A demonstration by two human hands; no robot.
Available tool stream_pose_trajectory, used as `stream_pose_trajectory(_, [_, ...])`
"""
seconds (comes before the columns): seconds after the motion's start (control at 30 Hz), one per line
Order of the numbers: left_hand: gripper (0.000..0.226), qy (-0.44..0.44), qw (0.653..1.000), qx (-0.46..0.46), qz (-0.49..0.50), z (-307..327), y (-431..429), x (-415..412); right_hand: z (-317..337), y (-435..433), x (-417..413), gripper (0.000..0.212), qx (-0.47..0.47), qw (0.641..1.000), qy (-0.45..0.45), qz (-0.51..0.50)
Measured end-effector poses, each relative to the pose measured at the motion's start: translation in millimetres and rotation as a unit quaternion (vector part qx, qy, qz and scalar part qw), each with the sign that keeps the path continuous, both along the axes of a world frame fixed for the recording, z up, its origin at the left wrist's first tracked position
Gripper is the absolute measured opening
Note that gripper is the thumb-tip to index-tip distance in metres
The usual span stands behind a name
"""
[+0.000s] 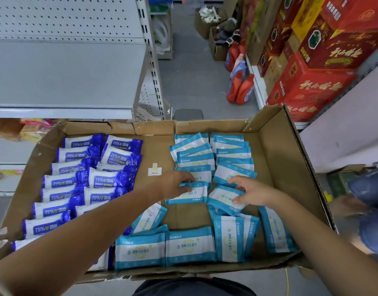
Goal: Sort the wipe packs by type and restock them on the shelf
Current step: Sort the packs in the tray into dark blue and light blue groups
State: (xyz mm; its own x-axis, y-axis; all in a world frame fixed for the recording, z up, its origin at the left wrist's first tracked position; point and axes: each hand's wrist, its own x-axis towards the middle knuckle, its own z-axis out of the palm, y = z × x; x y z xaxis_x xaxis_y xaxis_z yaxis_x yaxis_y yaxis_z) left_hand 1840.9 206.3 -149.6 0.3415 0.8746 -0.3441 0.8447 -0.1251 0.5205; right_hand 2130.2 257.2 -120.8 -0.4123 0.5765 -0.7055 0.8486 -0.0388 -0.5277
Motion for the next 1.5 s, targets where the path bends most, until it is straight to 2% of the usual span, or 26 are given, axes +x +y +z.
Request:
stream_pose_trajectory(0.13, [0.036, -0.024, 1.0, 0.003, 0.018, 14, 14, 4, 20, 20, 5, 0.054, 0.037, 0.999, 0.005, 0.027])
stream_pose_trajectory(0.27, [0.037, 0.03, 0.997, 0.064, -0.007, 18, 24, 16, 13, 28, 7, 0.034, 0.121, 0.992, -0.006, 0.025])
stream_pose_trajectory(0.37, [0.038, 0.092, 0.989, 0.119, -0.003, 9, 23, 22, 1, 22, 6, 0.025, 0.206, 0.976, -0.063, 0.028])
stream_pose_trajectory(0.5, [0.039, 0.106, 0.985, 0.135, 0.033, -3, 14, 19, -11, 14, 6, 0.023, 0.293, 0.95, -0.101, 0.041])
stream_pose_trajectory(0.6, [0.043, 0.08, 0.983, 0.149, 0.078, -7, 5, 15, -15, 12, 8, 0.023, 0.303, 0.946, -0.107, 0.039])
stream_pose_trajectory(0.7, [0.047, 0.056, 0.976, 0.172, 0.121, -4, -8, 5, -11, 14, 8, 0.033, 0.327, 0.935, -0.118, 0.068])
stream_pose_trajectory(0.73, [0.044, 0.053, 0.972, 0.183, 0.138, -2, -14, -1, -7, 14, 7, 0.035, 0.345, 0.93, -0.106, 0.07])
stream_pose_trajectory(0.8, [0.034, 0.059, 0.961, 0.198, 0.183, 5, -28, -16, 2, 11, 4, 0.034, 0.362, 0.929, -0.026, 0.076])
stream_pose_trajectory(0.83, [0.029, 0.074, 0.957, 0.184, 0.21, 12, -36, -24, 7, 7, 0, 0.031, 0.34, 0.935, 0.022, 0.099])
stream_pose_trajectory(0.9, [0.034, 0.177, 0.951, 0.07, 0.243, 27, -52, -35, 16, -10, -12, 0.028, 0.25, 0.944, 0.066, 0.205])
stream_pose_trajectory(0.97, [0.049, 0.3, 0.928, -0.056, 0.213, 36, -69, -40, 11, -34, -25, 0.028, 0.185, 0.925, 0.055, 0.326])
stream_pose_trajectory(1.0, [0.054, 0.321, 0.923, -0.087, 0.193, 36, -78, -40, 4, -45, -29, 0.03, 0.176, 0.909, 0.043, 0.374])
stream_pose_trajectory(1.07, [0.062, 0.319, 0.926, -0.111, 0.168, 28, -90, -39, -9, -62, -32, 0.036, 0.194, 0.885, 0.008, 0.422])
stream_pose_trajectory(1.2, [0.063, 0.299, 0.933, -0.105, 0.168, 9, -98, -38, -12, -74, -31, 0.05, 0.239, 0.875, -0.083, 0.413])
stream_pose_trajectory(1.27, [0.062, 0.226, 0.948, -0.102, 0.201, 3, -100, -40, -8, -72, -28, 0.052, 0.236, 0.885, -0.11, 0.385])
stream_pose_trajectory(1.37, [0.056, 0.072, 0.968, -0.088, 0.222, -5, -103, -40, -1, -63, -17, 0.036, 0.218, 0.909, -0.129, 0.332])
stream_pose_trajectory(1.4, [0.053, 0.047, 0.971, -0.084, 0.219, -6, -104, -38, 0, -61, -11, 0.033, 0.212, 0.917, -0.138, 0.309])
stream_pose_trajectory(1.43, [0.051, 0.051, 0.973, -0.079, 0.21, -6, -106, -36, 2, -60, -5, 0.032, 0.208, 0.924, -0.146, 0.286])
stream_pose_trajectory(1.5, [0.05, 0.131, 0.975, -0.069, 0.166, -3, -106, -34, 5, -61, 6, 0.028, 0.211, 0.93, -0.165, 0.253])
